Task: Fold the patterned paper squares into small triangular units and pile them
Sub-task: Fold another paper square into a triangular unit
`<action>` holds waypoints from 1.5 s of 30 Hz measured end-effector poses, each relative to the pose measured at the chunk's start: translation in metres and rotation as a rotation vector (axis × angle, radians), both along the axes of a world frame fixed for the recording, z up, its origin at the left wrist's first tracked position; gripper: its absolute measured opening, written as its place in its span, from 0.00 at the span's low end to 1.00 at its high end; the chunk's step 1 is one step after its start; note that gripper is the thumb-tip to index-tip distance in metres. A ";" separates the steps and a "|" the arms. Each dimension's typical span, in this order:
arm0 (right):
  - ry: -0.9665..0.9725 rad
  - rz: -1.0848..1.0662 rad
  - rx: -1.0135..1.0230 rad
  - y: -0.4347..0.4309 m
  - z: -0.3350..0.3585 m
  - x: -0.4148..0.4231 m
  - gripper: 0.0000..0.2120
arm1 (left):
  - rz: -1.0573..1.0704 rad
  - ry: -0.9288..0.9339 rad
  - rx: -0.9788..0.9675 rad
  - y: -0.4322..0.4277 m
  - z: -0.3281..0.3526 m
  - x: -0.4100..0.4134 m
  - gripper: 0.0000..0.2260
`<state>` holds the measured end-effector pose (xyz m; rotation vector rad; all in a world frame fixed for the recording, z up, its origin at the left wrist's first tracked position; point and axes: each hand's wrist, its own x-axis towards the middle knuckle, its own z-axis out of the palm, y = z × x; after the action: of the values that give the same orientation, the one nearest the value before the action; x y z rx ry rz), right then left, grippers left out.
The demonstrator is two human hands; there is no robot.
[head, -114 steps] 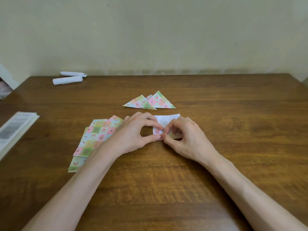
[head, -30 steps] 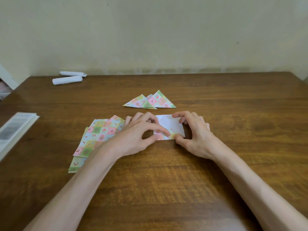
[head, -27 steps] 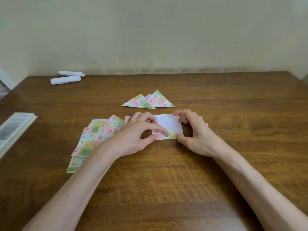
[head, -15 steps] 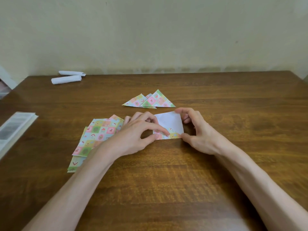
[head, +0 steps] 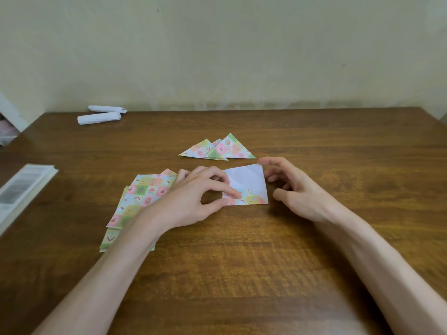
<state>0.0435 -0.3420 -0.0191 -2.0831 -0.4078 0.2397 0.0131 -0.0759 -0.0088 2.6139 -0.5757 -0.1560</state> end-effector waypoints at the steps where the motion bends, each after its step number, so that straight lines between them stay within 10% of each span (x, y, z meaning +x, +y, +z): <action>1: -0.017 -0.006 0.015 -0.001 0.000 0.000 0.37 | 0.000 -0.005 0.004 0.000 0.000 0.000 0.10; 20: -0.658 0.014 -0.307 0.003 0.003 -0.004 0.07 | 0.019 -0.223 -0.032 0.000 -0.005 0.000 0.09; 31: -0.649 0.141 -0.280 0.011 0.004 -0.012 0.05 | -0.050 -0.310 -0.097 -0.010 -0.008 -0.014 0.21; 37: -0.488 0.204 -0.227 0.008 0.003 -0.008 0.07 | -0.071 -0.346 -0.163 -0.008 -0.012 -0.009 0.05; 45: -0.329 0.224 -0.215 0.000 0.006 -0.007 0.11 | 0.060 -0.193 -0.190 -0.007 -0.010 -0.010 0.09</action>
<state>0.0368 -0.3421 -0.0133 -2.2946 -0.8490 0.0720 0.0034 -0.0833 -0.0188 2.4720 -0.5473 0.1649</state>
